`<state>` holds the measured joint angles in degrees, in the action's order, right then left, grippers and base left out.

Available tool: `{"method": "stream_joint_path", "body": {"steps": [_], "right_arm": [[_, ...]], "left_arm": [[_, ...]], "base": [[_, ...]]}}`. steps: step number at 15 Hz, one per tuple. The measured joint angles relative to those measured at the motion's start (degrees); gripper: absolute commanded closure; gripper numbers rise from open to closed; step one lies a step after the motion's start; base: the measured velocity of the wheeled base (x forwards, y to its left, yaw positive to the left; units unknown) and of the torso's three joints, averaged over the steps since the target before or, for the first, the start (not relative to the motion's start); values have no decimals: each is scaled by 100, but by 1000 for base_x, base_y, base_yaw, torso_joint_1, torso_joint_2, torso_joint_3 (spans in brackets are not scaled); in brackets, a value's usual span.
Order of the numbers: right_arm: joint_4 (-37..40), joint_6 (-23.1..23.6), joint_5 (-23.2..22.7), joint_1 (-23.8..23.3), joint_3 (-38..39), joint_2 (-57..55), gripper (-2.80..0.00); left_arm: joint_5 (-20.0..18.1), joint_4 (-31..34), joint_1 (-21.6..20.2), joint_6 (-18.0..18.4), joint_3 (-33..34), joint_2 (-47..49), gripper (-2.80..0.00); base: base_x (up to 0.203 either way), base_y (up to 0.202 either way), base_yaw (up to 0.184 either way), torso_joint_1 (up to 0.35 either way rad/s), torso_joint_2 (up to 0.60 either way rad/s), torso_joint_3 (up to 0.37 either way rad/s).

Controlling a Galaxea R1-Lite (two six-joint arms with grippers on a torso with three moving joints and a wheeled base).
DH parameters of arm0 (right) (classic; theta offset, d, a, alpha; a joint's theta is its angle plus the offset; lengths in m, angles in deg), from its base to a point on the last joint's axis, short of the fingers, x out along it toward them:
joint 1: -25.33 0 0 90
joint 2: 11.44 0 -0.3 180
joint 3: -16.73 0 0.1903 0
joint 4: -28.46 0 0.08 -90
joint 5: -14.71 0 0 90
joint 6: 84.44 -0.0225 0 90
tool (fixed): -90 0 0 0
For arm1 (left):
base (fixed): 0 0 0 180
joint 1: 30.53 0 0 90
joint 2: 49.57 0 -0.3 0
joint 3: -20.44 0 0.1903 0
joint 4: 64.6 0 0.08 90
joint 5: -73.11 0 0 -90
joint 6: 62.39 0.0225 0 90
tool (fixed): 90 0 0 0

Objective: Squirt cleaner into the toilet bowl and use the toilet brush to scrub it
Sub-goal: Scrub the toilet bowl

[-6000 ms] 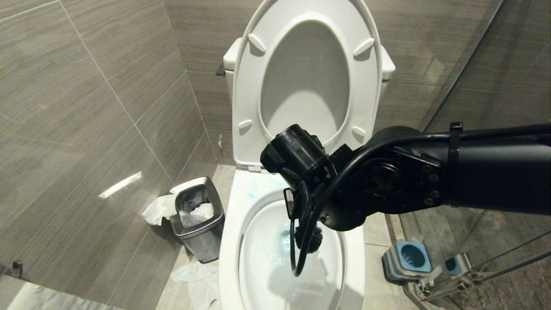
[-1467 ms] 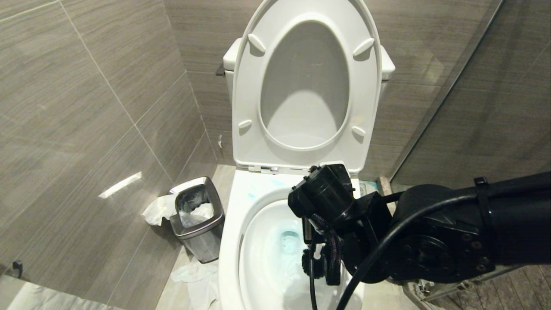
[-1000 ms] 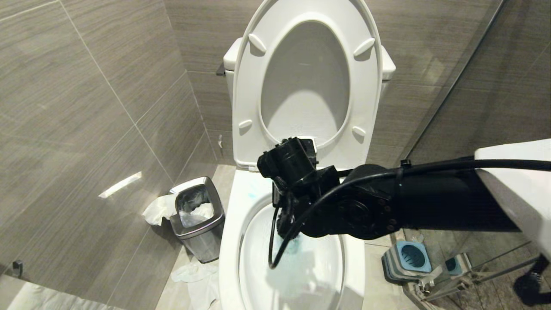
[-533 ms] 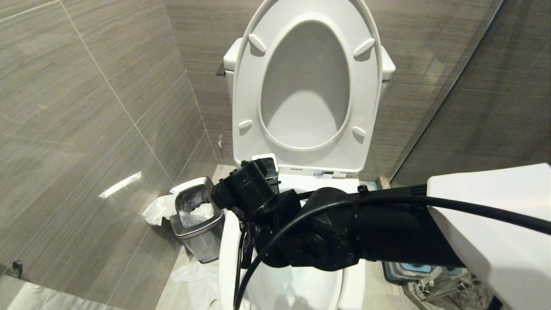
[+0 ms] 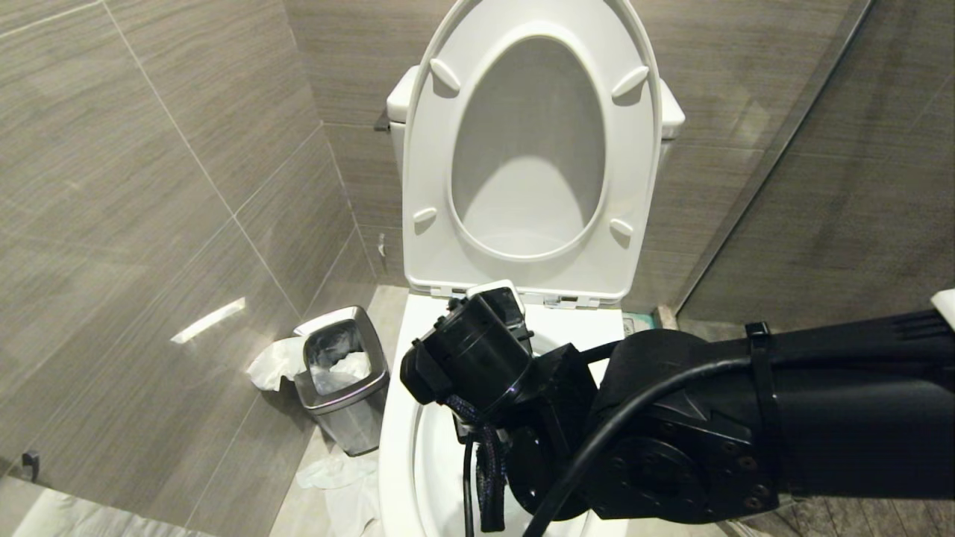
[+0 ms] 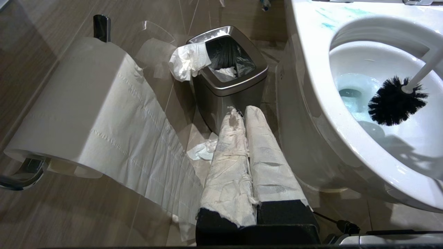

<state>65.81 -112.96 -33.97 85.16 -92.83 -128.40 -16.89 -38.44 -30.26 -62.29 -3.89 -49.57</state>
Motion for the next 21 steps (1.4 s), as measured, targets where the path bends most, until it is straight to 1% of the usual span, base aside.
{"method": "stream_joint_path", "body": {"steps": [2, 3, 5, 7, 9, 11, 12, 14, 17, 19, 20, 21], "right_arm": [[-107, 10, -14, 1, -93, -51, 0], [-200, 24, -1, -7, -278, -158, 0], [-257, 69, 23, -44, -848, -456, 0], [-257, 166, 125, -129, -1581, -831, 0], [-248, 404, 301, -360, -2155, -1180, 0], [-194, 590, 395, -623, -2274, -1322, 0], [-106, 597, 419, -718, -2253, -1317, 0], [46, 562, 390, -810, -1978, -1172, 0], [71, 530, 262, -831, -1172, -753, 0], [62, 508, 74, -668, -561, -374, 0], [62, 450, -5, -511, -304, -204, 0], [65, 291, -102, -302, -127, -59, 0]], "left_arm": [[-2, -2, -4, 1, 0, 0, 0], [-1, -2, -5, 1, 0, 0, 0], [0, 0, -2, 0, 0, 0, 0], [0, 1, 2, -2, 0, 0, 0], [0, 1, -5, 0, 0, 0, 0], [-1, -2, -2, 1, 0, 0, 0], [0, -2, -2, 0, 0, 0, 0], [0, 0, 4, 0, 0, 0, 0], [0, -2, -5, 0, 0, 0, 0], [0, 1, 2, 0, 0, 0, 0], [0, 1, 0, -1, 0, 0, 0], [0, -2, -2, 0, 0, 0, 0]], "base": [[0, 0, 0, 0, 0, 0], [0, 0, 0, 0, 0, 0], [0, 0, 0, 0, 0, 0], [0, 0, 0, 0, 0, 0], [0, 0, 0, 0, 0, 0], [0, 0, 0, 0, 0, 0], [0, 0, 0, 0, 0, 0], [0, 0, 0, 0, 0, 0], [0, 0, 0, 0, 0, 0], [0, 0, 0, 0, 0, 0], [0, 0, 0, 0, 0, 0], [0, 0, 0, 0, 0, 0]]}}
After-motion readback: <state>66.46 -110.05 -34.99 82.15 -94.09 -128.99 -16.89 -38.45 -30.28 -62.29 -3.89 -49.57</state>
